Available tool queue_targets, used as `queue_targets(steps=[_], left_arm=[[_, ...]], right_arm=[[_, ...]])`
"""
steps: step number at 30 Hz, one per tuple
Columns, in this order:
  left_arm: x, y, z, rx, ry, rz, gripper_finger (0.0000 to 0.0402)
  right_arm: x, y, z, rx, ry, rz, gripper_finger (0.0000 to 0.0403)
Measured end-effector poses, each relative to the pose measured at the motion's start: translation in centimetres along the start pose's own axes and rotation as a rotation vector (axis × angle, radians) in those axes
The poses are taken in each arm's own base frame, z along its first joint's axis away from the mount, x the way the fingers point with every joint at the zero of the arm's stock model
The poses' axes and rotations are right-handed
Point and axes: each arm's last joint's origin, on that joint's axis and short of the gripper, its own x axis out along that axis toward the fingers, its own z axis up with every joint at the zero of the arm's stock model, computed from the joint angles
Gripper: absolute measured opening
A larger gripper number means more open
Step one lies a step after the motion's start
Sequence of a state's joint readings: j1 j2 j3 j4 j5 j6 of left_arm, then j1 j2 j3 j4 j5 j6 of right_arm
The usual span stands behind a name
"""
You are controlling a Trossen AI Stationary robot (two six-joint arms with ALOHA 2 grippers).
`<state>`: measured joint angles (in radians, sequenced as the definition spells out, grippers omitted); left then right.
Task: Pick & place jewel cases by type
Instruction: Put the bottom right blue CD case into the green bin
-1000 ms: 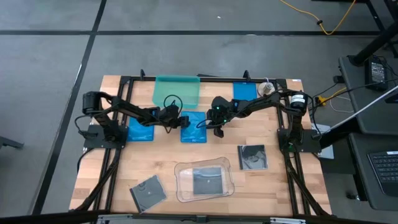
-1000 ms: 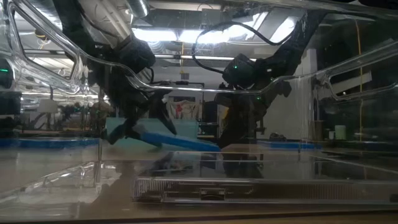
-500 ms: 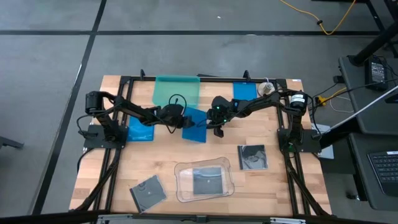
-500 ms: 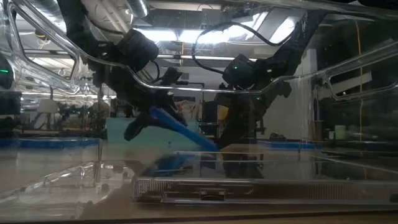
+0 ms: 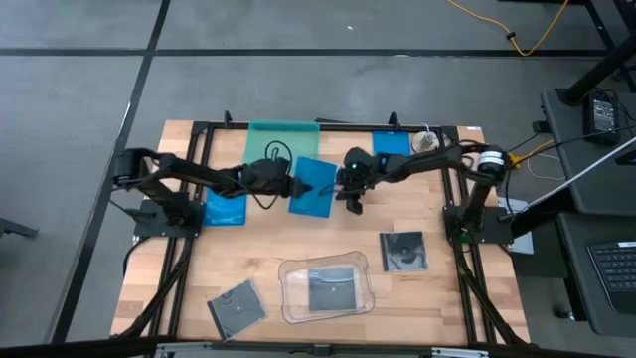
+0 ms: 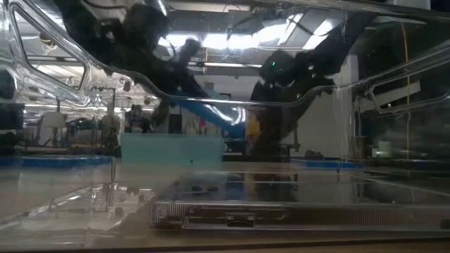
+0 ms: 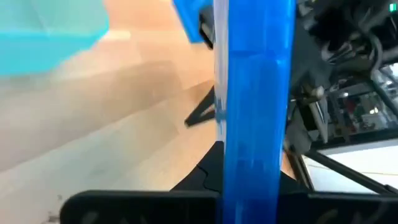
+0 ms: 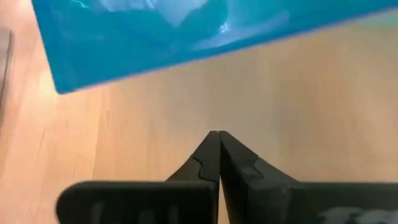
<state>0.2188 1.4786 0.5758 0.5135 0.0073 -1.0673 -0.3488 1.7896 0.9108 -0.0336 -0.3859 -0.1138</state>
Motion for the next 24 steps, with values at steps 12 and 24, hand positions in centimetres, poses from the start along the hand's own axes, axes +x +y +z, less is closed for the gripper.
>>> queue_targets(steps=[12, 24], left_arm=[[-6.8, -3.8, 3.9, 0.207, -0.244, -0.079, 0.0004], [-14.7, -11.8, 8.5, 0.624, -0.37, -0.197, 0.0004]], right_arm=[[-7.9, 1.7, 2.9, -0.057, -0.166, -0.11, 0.0006], [-13.7, 4.1, 4.6, 0.023, -0.381, -0.113, 0.0007]])
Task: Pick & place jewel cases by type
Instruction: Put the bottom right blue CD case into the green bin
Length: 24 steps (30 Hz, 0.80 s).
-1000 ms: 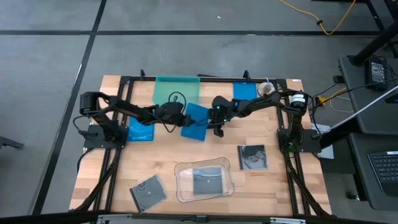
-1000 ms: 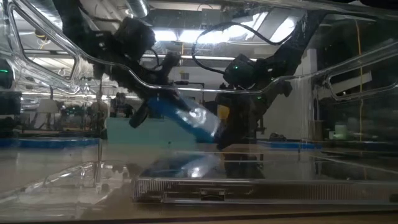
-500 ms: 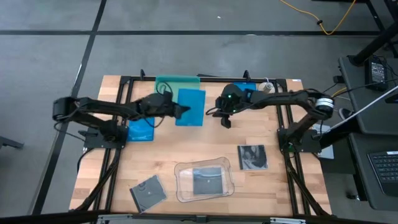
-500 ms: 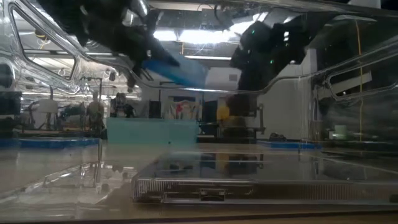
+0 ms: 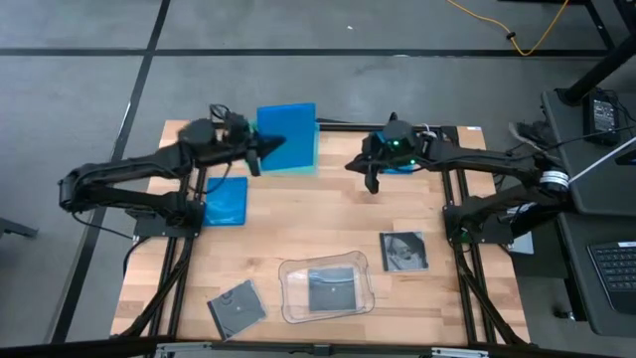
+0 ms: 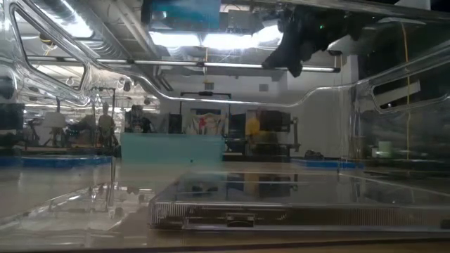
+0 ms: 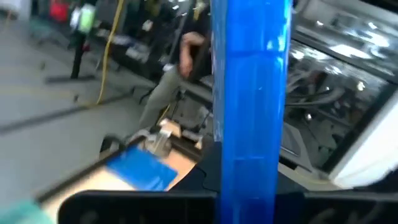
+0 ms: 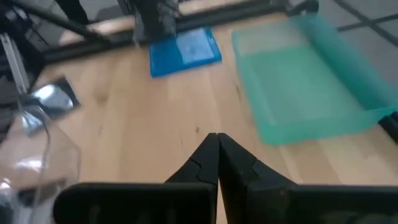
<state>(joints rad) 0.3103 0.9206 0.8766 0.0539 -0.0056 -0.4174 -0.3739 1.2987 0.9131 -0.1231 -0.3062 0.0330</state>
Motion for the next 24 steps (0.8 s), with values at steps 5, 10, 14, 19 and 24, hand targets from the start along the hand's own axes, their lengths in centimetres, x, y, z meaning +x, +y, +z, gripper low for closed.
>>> queue_targets(steps=[5, 10, 14, 19, 24], left_arm=[[-1.1, -2.0, 3.8, 0.189, 0.012, -0.062, 0.0004], [-2.2, -3.9, 5.9, 0.395, -0.002, -0.163, 0.0004], [-2.9, -5.3, 6.8, 0.514, -0.026, -0.211, 0.0004], [-3.6, -6.7, 7.5, 0.621, -0.066, -0.278, 0.0004], [-4.4, -8.0, 8.2, 0.733, -0.121, -0.325, 0.0003]], right_arm=[[-0.6, 0.4, 0.4, 0.025, -0.033, 0.01, 0.0006], [-0.6, 0.6, 0.5, 0.037, -0.032, 0.015, 0.0007], [-0.4, 1.1, 0.5, 0.048, -0.036, 0.034, 0.0007], [-0.2, 2.2, 0.8, 0.068, -0.064, 0.07, 0.0007], [0.0, 3.6, 1.5, 0.05, -0.133, 0.127, 0.0007]])
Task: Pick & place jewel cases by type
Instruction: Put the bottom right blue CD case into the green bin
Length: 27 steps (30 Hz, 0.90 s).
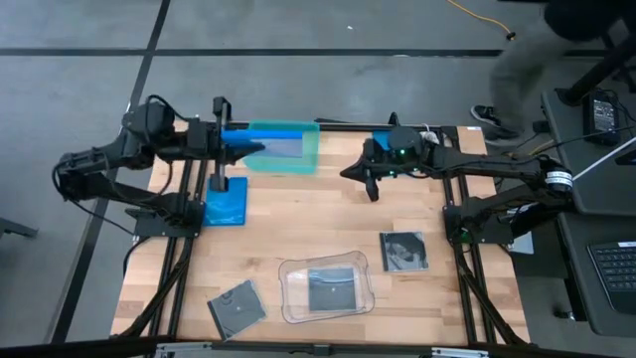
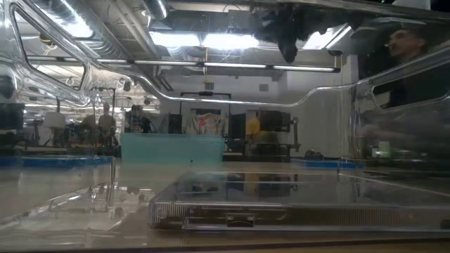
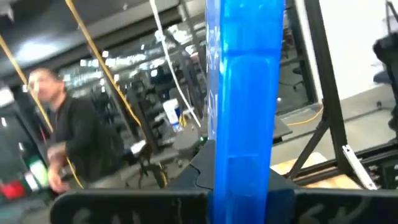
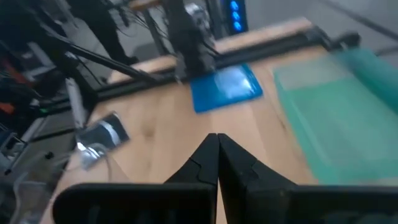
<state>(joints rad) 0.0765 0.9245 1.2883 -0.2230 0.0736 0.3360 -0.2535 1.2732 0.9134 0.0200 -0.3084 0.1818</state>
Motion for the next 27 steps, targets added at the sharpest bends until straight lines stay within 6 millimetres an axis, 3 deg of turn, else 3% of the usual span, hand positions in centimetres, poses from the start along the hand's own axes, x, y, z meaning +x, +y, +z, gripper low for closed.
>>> queue_targets(steps=[5, 11, 19, 27], left_arm=[[-0.3, -0.5, 1.3, 0.122, -0.032, 0.009, 0.0003], [-0.1, -1.0, 2.2, 0.243, -0.037, 0.015, 0.0003], [2.2, -2.8, 3.4, 0.451, -0.029, -0.026, 0.0003], [4.2, -5.6, 4.2, 0.824, 0.03, -0.007, 0.0003]], right_arm=[[-0.1, 1.8, 1.3, -0.06, -0.132, 0.075, 0.0007], [-2.1, 3.8, 3.1, -0.116, -0.296, 0.144, 0.0007], [-4.9, 4.9, 4.4, -0.118, -0.395, 0.164, 0.0007], [-5.6, 5.2, 4.6, -0.125, -0.412, 0.173, 0.0007]])
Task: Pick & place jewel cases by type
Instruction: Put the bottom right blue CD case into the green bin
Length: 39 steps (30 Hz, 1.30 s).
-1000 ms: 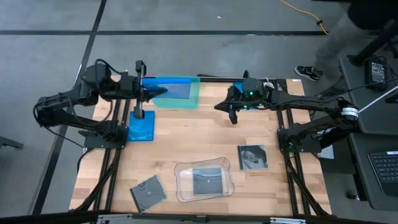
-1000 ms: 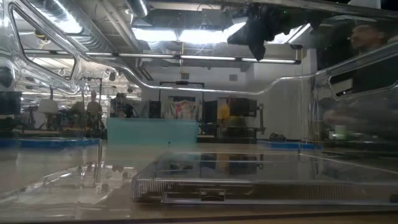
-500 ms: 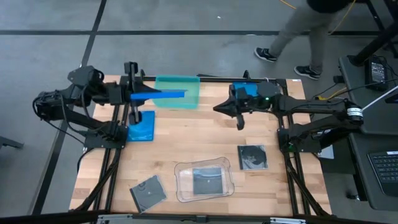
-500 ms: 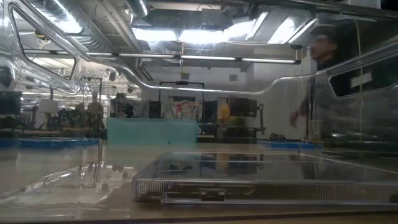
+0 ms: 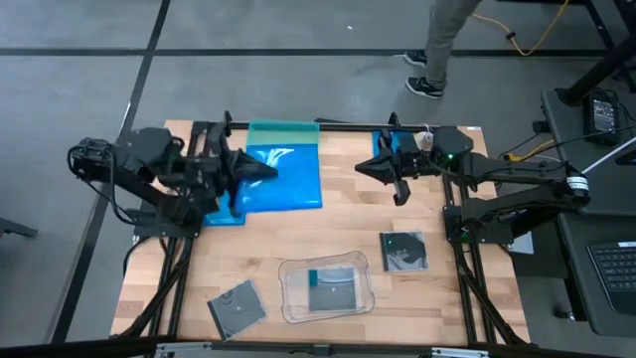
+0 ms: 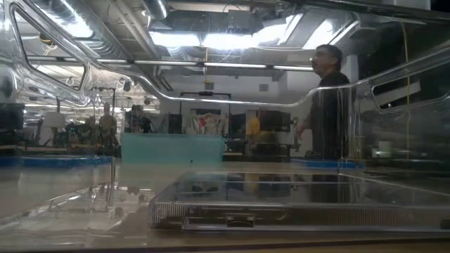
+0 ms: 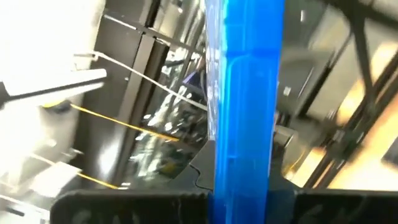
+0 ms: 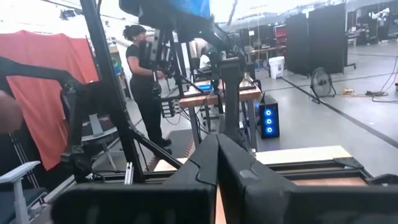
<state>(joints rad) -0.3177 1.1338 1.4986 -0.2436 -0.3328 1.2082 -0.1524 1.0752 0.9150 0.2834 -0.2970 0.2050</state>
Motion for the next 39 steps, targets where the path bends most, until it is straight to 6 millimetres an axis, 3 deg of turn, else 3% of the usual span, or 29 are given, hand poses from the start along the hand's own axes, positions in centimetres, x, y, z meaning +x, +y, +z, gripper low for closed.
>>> queue_targets(steps=[12, 21, 25, 39], left_arm=[[1.2, -2.3, 2.3, 0.482, 0.125, -0.025, 0.0003], [0.8, -2.4, 3.4, 0.616, 0.081, -0.007, 0.0003], [0.8, -2.4, 3.3, 0.521, 0.085, -0.002, 0.0003], [1.8, -1.5, 1.0, -0.206, 0.177, 0.085, 0.0004]], right_arm=[[0.0, 0.0, -0.2, 0.008, 0.024, -0.005, 0.0007], [0.0, -0.1, -0.4, 0.013, 0.041, -0.021, 0.0007], [0.0, -0.1, -0.5, 0.015, 0.051, -0.025, 0.0007], [0.0, -0.2, -0.7, 0.018, 0.069, -0.031, 0.0007]])
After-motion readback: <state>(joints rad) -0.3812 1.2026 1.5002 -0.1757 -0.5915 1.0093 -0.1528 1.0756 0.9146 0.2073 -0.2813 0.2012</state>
